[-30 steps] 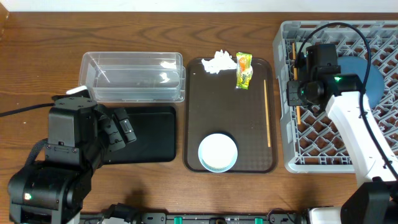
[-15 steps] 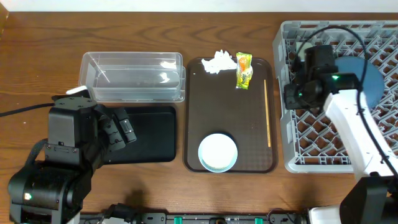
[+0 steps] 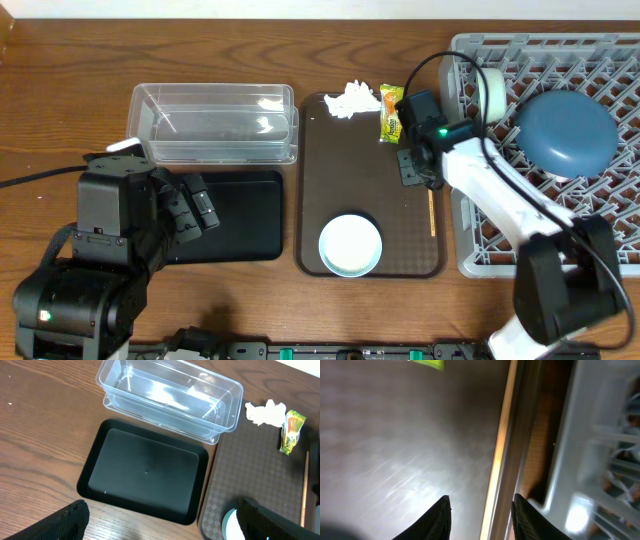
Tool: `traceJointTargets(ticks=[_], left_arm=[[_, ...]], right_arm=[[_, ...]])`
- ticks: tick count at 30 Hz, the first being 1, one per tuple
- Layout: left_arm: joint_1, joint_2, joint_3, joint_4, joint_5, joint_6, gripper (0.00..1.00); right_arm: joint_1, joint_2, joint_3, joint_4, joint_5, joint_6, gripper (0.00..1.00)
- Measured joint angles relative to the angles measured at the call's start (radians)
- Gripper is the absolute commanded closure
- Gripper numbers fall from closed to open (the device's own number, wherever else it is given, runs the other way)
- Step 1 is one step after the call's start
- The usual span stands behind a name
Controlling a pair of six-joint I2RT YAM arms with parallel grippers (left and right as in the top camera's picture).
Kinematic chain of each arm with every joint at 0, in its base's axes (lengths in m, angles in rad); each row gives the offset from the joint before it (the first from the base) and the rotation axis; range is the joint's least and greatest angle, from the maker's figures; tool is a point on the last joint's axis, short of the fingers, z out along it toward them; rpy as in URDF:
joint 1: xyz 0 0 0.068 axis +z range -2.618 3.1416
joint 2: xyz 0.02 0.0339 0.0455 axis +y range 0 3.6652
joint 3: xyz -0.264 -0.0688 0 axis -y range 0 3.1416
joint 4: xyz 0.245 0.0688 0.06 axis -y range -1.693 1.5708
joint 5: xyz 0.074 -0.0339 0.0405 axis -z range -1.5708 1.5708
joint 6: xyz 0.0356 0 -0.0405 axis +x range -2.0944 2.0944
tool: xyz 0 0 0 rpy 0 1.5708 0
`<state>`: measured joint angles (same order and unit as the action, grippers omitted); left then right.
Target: Sort waste into correct bins and load items into the dishwasher rack
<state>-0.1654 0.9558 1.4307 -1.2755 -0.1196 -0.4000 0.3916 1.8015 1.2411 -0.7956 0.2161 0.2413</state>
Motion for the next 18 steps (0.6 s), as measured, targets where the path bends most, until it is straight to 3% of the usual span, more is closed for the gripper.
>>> traceJointTargets(ticks=[7,13,15,17,18], left_arm=[[0.0,0.0,0.0,0.0,0.0,0.0,0.04],[0.0,0.0,0.0,0.0,0.0,0.0,0.04],[0.0,0.0,0.0,0.0,0.0,0.0,0.04],[0.0,0.0,0.0,0.0,0.0,0.0,0.04],[0.0,0.0,0.0,0.0,0.0,0.0,0.04]], right_arm=[[-0.001,0.126,-0.006,0.023,0.014,0.013,0.63],[-0.002,0.153,-0.004,0.005,0.013,0.021,0.71],[-0.002,0.153,-0.003,0.002,0.006,0.022,0.79],[-0.002,0.154,-0.002,-0.004,-0.011,0.019,0.99],[-0.002,0.155,-0.002,-0.008,-0.027,0.022,0.99]])
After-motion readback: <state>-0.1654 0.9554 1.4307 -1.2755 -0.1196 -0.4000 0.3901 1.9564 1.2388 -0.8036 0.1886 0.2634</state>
